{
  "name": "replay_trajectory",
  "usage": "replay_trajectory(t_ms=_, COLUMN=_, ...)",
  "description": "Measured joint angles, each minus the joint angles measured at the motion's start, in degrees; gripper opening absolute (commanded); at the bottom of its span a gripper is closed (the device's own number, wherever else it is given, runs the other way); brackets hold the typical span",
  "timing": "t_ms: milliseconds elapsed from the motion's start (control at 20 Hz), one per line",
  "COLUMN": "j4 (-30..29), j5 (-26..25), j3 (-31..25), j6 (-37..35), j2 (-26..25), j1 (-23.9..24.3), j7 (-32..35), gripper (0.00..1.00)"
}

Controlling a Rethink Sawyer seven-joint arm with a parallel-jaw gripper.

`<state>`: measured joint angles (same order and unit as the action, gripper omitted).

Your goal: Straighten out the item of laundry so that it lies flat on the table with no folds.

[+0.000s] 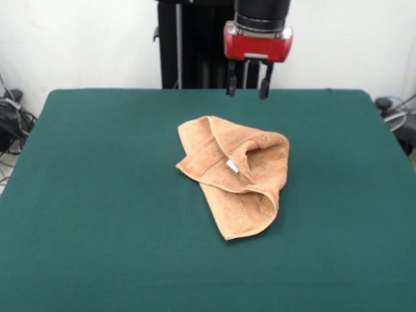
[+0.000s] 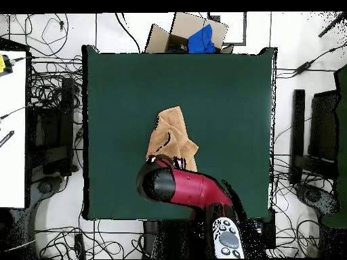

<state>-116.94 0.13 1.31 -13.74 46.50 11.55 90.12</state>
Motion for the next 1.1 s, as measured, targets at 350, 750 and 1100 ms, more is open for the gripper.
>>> replay_trajectory(t_ms=350, j4=3.28, j5=-0.02, j3=0.00, j6=-1.32, j2=-0.12, j1=0.07, j7=0.00, gripper=1.00)
replay_trajectory(t_ms=750, j4=8.36, j5=-0.05, j3=-0.01, j6=-3.89, j2=-2.18, j1=0.13, j7=0.00, gripper=1.00)
replay_trajectory(t_ms=1100, j4=12.45, j5=-0.04, j3=-0.02, j6=-7.07, j2=-3.93, j1=0.01, j7=0.00, gripper=1.00)
